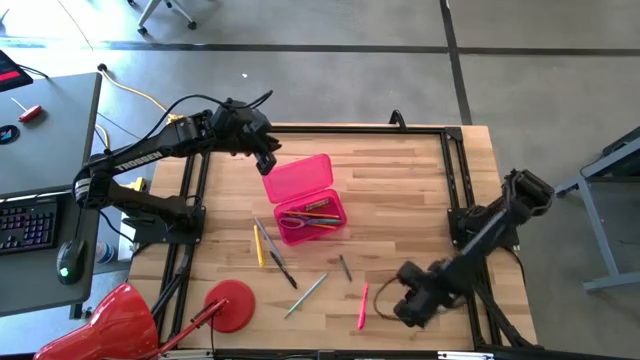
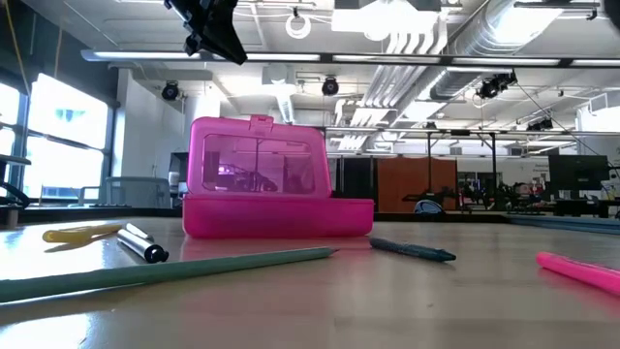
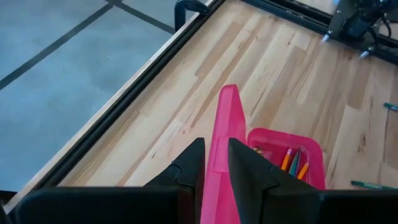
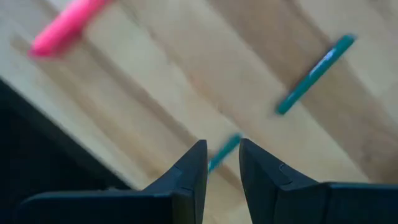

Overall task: Pick & place school supplies into a supply box
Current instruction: Put the middle dark green color into the pink supply box

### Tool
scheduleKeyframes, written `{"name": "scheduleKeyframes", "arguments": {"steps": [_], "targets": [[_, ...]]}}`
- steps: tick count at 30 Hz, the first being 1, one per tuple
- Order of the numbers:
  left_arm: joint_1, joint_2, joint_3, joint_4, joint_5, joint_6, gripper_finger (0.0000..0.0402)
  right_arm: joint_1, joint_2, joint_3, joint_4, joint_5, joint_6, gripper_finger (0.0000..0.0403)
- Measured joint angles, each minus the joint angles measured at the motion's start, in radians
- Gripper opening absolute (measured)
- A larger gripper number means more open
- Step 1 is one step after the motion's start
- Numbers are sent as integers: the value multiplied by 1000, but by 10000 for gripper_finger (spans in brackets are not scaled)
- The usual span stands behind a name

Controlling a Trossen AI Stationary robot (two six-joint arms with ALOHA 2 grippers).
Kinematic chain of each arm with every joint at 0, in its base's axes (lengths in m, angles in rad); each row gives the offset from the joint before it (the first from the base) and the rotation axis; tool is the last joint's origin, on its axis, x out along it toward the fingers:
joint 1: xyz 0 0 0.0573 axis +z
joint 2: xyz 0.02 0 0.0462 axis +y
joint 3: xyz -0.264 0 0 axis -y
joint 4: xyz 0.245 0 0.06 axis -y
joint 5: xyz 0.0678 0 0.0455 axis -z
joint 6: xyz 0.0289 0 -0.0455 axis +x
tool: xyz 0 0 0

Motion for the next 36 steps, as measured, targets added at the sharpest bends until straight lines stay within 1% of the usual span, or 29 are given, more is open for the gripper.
{"name": "scheduleKeyframes", "arguments": {"steps": [2,4,10,12,15,21,24,29,36], "targets": [[0,0,0,4,0,-9,101,36,0,0,-16,86,76,72],[0,0,0,10,0,-12,101,43,0,0,-47,108,133,72],[0,0,0,51,1,-12,101,14,29,0,-199,78,158,72],[0,0,0,55,10,-13,101,-10,45,-1,-215,59,161,72],[0,0,0,53,27,-13,101,-43,66,-1,-211,19,147,72],[0,0,0,51,27,-13,101,-90,88,-1,-188,5,147,72],[0,0,0,51,27,-11,101,-99,104,-1,-185,-15,151,72],[0,0,0,48,27,-8,101,-98,138,-1,-178,-52,205,71],[0,0,0,43,28,-8,101,-104,190,-1,-173,-54,208,71]]}}
